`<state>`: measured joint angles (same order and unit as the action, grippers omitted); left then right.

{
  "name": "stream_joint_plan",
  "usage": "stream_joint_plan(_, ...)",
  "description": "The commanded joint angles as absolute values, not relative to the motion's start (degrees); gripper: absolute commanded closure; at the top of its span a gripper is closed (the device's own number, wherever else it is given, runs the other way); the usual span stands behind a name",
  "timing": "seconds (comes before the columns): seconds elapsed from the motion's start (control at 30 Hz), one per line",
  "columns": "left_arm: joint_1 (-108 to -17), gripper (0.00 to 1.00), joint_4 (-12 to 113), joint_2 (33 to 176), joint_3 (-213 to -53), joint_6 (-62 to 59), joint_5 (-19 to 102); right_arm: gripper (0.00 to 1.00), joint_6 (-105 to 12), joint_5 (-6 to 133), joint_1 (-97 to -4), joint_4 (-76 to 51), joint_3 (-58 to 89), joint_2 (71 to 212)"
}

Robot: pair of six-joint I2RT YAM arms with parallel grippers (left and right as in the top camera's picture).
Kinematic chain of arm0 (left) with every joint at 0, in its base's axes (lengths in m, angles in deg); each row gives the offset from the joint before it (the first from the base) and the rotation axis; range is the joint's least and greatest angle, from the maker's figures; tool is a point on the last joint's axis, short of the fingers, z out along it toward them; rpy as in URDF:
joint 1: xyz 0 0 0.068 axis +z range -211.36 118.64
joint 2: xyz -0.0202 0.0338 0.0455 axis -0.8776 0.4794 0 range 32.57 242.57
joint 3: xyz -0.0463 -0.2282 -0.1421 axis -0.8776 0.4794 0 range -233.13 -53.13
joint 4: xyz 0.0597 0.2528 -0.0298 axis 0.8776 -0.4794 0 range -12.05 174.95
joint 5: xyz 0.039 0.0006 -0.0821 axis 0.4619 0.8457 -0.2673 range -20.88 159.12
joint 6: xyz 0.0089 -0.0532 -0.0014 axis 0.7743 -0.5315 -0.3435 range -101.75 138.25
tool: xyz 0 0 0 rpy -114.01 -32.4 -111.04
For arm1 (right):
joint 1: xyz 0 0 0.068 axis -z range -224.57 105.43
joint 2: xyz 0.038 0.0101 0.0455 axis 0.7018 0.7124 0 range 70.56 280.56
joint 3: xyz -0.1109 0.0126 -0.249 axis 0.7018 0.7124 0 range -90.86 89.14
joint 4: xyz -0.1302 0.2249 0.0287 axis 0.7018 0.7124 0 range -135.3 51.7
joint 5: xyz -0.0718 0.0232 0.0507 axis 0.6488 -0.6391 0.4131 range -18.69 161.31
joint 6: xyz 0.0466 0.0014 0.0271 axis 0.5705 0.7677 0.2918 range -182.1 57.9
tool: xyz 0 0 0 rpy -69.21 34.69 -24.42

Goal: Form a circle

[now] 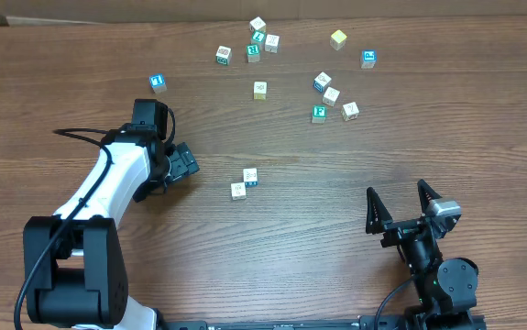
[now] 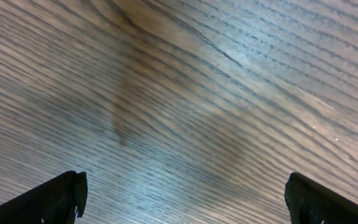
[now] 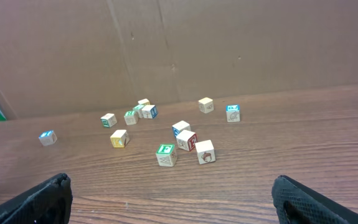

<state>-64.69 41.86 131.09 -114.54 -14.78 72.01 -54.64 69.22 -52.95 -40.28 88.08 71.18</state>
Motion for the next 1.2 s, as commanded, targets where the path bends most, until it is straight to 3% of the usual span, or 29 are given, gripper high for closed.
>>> stream_joint_plan(0.0, -64.8, 0.0, 42.2, 131.6, -115.4, -17.3, 69.5, 0.0, -54.7, 69.6, -53.2, -40.9, 88.7, 70.7)
stream_joint_plan(0.73, -64.8, 0.0, 42.2, 131.6, -115.4, -17.3, 69.5, 0.0, -40.8, 60.1, -53.2, -41.4, 88.6, 70.8)
stream_joint_plan(1.17, -64.8, 0.0, 42.2, 131.6, -115.4, -17.3, 69.5, 0.0, -40.8, 65.9, -53.2, -42.1, 88.6, 70.8)
